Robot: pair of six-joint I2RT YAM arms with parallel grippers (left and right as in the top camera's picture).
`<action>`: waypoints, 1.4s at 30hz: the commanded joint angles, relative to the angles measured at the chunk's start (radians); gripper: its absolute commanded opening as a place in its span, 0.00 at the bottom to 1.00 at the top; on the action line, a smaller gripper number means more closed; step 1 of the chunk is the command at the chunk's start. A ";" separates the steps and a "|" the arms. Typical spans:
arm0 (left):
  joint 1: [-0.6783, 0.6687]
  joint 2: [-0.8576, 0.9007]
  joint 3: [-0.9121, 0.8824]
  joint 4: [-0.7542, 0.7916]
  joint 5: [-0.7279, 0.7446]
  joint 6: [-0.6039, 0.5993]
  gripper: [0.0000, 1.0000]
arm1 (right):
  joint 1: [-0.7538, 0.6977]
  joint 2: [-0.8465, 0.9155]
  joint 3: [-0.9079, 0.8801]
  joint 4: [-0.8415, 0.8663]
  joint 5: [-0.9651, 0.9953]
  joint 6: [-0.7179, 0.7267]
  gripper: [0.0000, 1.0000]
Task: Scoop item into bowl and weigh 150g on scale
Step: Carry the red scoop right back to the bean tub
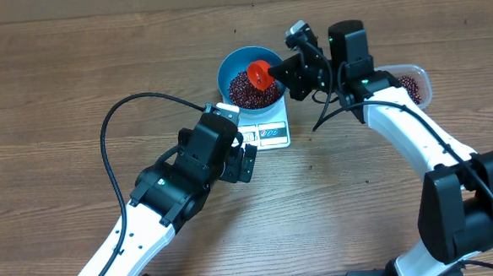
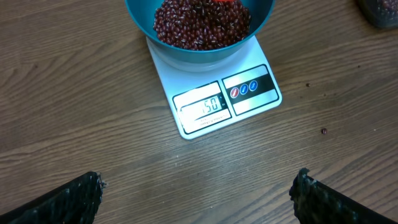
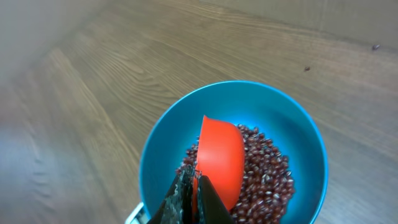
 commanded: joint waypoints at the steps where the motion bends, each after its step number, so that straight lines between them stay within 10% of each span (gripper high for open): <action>1: -0.003 0.000 -0.003 0.003 -0.013 -0.014 1.00 | -0.044 -0.075 0.003 -0.016 -0.100 0.076 0.04; 25: -0.003 0.000 -0.003 0.003 -0.014 -0.014 0.99 | -0.555 -0.397 0.003 -0.323 0.014 -0.174 0.04; 42: -0.003 0.000 -0.003 0.003 -0.014 -0.014 1.00 | -0.471 -0.404 0.003 -0.447 0.514 -0.301 0.04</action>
